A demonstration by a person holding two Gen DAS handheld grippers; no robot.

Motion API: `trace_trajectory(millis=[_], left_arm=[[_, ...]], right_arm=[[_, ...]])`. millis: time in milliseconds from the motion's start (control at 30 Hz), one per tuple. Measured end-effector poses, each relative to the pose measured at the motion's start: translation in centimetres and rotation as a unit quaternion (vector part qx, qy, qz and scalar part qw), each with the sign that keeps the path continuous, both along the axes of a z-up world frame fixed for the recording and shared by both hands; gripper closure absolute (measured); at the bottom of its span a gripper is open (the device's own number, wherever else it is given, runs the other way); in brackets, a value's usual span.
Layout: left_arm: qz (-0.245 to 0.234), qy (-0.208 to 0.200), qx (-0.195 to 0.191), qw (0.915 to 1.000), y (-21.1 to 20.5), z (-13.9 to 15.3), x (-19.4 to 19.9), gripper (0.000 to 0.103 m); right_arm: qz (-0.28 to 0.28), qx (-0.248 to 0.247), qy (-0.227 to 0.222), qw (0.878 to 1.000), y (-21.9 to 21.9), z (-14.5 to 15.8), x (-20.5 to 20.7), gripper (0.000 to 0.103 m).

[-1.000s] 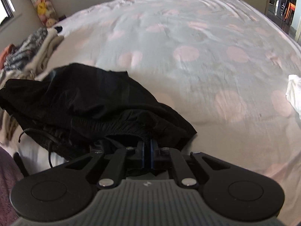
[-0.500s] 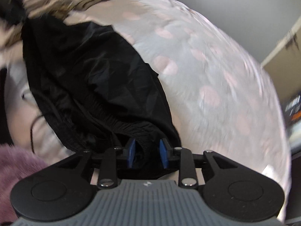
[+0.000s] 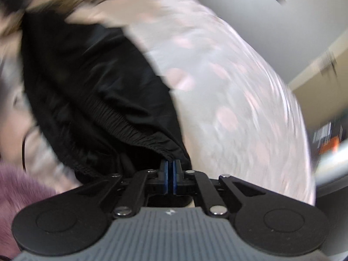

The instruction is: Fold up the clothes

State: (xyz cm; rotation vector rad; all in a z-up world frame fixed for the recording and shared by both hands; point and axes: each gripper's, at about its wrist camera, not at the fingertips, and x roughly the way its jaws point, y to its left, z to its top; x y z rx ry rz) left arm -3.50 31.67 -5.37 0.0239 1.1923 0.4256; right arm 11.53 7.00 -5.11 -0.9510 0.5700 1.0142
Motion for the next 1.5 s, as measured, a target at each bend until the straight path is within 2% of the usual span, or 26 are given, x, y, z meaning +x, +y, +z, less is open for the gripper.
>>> trace_trajectory(millis=[100, 167, 267, 333, 433, 533, 633, 733, 800, 833, 1000, 1167, 1300, 1400, 1500], left_arm=[[-0.046, 0.011, -0.004, 0.9989, -1.2, -0.5, 0.6, 0.095], [-0.066, 0.017, -0.02, 0.9975, -1.6, -1.0, 0.9, 0.088], [-0.074, 0.012, -0.088, 0.9933, -1.1, -1.8, 0.9, 0.074], [-0.059, 0.015, -0.128, 0.9899, -0.2, -2.2, 0.7, 0.058], [-0.026, 0.018, -0.167, 0.9854, 1.0, -2.4, 0.4, 0.057], [0.03, 0.031, -0.204, 0.978, 2.3, -2.9, 0.1, 0.057], [0.068, 0.061, -0.198, 0.976, 2.7, -3.4, 0.1, 0.057], [0.073, 0.068, -0.213, 0.9719, 2.6, -4.0, 0.3, 0.057], [0.077, 0.065, -0.225, 0.9691, 2.6, -4.2, 0.6, 0.064], [0.082, 0.067, -0.226, 0.9683, 2.5, -4.3, 0.8, 0.072], [0.097, 0.09, -0.219, 0.9667, 1.9, -5.2, 0.9, 0.072], [0.108, 0.091, -0.241, 0.9602, 1.8, -4.7, 0.0, 0.072], [0.101, 0.073, -0.232, 0.9648, 1.4, -4.2, -0.5, 0.072], [0.099, 0.06, -0.206, 0.9717, 1.5, -4.4, 0.1, 0.073], [0.095, 0.055, -0.17, 0.9793, 1.6, -4.6, 1.0, 0.088]], right_arm=[[-0.082, 0.024, 0.068, 0.994, -1.8, 0.8, 3.4, 0.098], [-0.109, 0.029, 0.094, 0.989, -2.6, 0.6, 4.6, 0.098], [-0.122, 0.034, 0.111, 0.986, -3.3, 0.3, 5.3, 0.098], [-0.131, 0.038, 0.123, 0.983, -3.7, 0.1, 5.7, 0.098], [-0.141, 0.042, 0.136, 0.98, -4.5, -0.4, 6.2, 0.098], [-0.144, 0.042, 0.144, 0.978, -4.8, -1.3, 6.2, 0.098], [-0.146, 0.047, 0.152, 0.976, -5.0, -1.4, 6.3, 0.098], [-0.146, 0.051, 0.156, 0.976, -5.0, -1.4, 6.4, 0.098], [-0.146, 0.051, 0.155, 0.976, -4.9, -1.4, 6.4, 0.098], [-0.145, 0.052, 0.155, 0.976, -4.9, -1.4, 6.4, 0.098], [-0.144, 0.053, 0.153, 0.976, -4.9, -1.5, 6.4, 0.098], [-0.143, 0.054, 0.152, 0.977, -5.0, -1.5, 6.3, 0.098], [-0.141, 0.053, 0.148, 0.978, -4.9, -1.5, 6.2, 0.098], [-0.14, 0.053, 0.144, 0.978, -4.9, -1.5, 6.1, 0.098], [-0.14, 0.057, 0.141, 0.978, -5.0, -1.5, 6.0, 0.098]])
